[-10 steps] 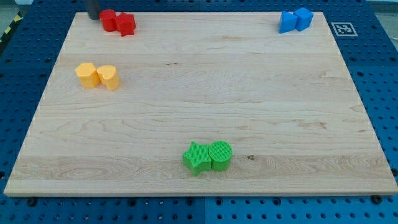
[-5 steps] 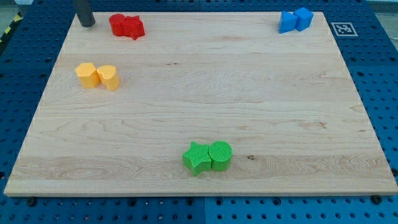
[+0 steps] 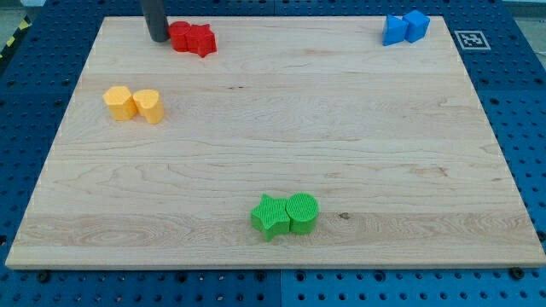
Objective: Move the red circle along with red star towards the blue triangle
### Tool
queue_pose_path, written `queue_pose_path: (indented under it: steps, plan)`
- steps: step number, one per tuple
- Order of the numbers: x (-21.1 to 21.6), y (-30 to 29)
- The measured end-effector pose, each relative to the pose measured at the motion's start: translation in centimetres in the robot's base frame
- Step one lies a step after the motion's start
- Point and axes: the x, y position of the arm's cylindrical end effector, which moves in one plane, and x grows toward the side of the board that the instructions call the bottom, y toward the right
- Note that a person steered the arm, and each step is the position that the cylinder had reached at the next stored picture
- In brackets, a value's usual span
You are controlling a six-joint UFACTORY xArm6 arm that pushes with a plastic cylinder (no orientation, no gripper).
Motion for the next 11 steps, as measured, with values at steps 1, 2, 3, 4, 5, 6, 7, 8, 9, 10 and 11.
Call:
queue_pose_path:
  steps: [1,2,3,4,5,6,7,8,9,10,11]
  plan:
    - [1.8,1.6]
    - [2.0,3.6]
    - [1.9,4.0]
    - [1.6,4.2]
    - [0.7,5.2]
    - [0.2,6.8]
    - [0.2,8.3]
    - [0.2,10.1]
    - [0.2,11.3]
    - [0.3,11.4]
    - [0.3,11.2]
